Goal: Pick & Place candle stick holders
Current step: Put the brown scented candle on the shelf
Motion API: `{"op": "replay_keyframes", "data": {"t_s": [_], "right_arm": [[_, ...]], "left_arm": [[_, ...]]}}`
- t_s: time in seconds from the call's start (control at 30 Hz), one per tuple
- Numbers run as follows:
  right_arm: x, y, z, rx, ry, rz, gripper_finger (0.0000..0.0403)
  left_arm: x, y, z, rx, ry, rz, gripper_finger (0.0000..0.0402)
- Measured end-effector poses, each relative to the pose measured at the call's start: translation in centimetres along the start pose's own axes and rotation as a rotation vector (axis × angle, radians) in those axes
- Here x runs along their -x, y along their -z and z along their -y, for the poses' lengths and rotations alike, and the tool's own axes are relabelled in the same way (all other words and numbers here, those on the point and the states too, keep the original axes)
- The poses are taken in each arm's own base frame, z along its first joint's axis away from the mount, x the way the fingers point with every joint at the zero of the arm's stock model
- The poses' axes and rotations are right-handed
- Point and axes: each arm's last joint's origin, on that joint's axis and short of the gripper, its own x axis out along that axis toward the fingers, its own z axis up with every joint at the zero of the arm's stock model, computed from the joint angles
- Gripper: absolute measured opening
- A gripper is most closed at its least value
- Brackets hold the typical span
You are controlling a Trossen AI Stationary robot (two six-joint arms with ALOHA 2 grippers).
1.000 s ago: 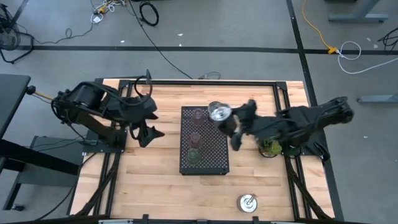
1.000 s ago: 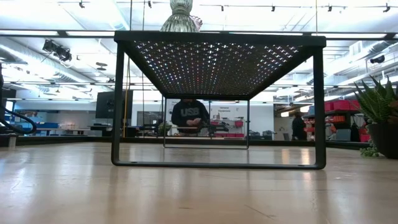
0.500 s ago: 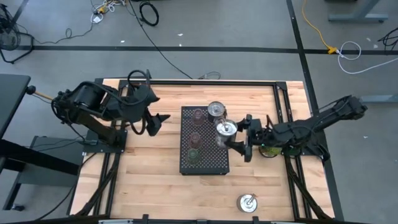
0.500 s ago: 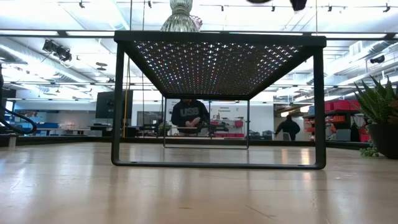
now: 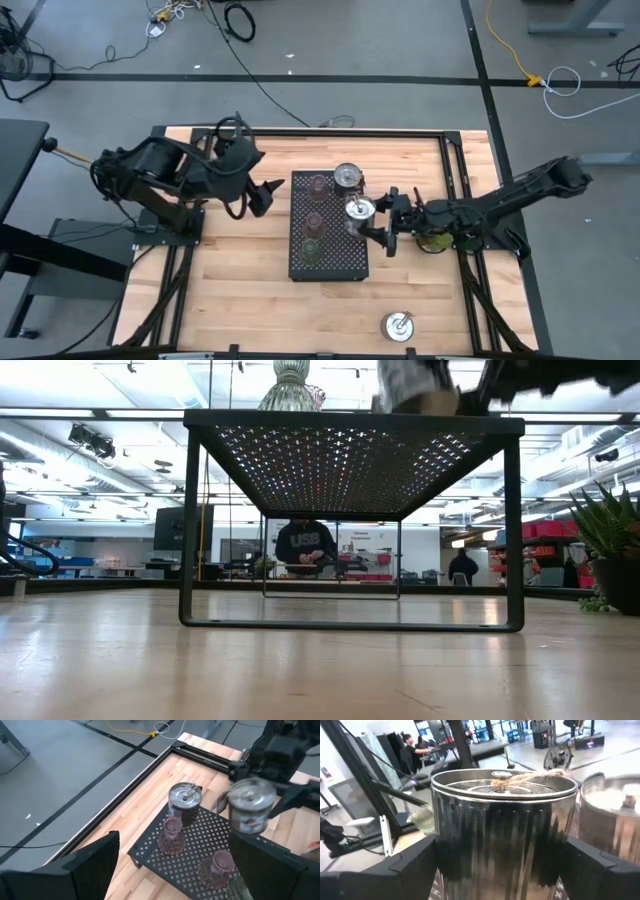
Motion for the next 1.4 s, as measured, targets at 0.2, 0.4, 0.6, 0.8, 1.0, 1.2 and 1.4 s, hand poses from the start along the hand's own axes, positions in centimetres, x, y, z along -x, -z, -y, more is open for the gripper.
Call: {"op": "replay_keyframes", "data": {"t_s": [0.2, 0.4, 0.6, 0.8, 1.0, 1.2, 1.4], "right_arm": [[-1.1, 1.1, 0.8, -0.03, -0.002, 0.059, 0.033], [-2.5, 2.0, 1.6, 0.006, 0.008, 0.022, 0.033], [-2.9, 2.3, 2.1, 0.044, 0.027, 0.004, 0.033], [-3.0, 2.5, 2.6, 0.063, 0.051, -0.017, 0.033], [-3.5, 3.2, 2.9, 0.078, 0.07, -0.052, 0.033], [-4.4, 3.9, 2.8, 0.055, 0.067, -0.026, 0.033], [-4.5, 4.0, 2.9, 0.053, 0.071, -0.024, 0.033]], "left_arm": [[-1.3, 0.1, 1.4, -0.013, -0.008, -0.01, 0.0374], [-2.5, 0.3, 2.5, -0.056, -0.007, -0.032, 0.0374], [-3.0, 0.3, 3.0, -0.08, 0.0, -0.038, 0.0374], [-2.9, 0.3, 2.9, -0.079, -0.016, -0.025, 0.0374], [-2.9, 0.2, 3.0, -0.073, -0.014, -0.018, 0.0374], [-2.9, 0.2, 3.0, -0.074, -0.014, -0.017, 0.0374], [-2.9, 0.2, 3.0, -0.074, -0.013, -0.018, 0.0374]]}}
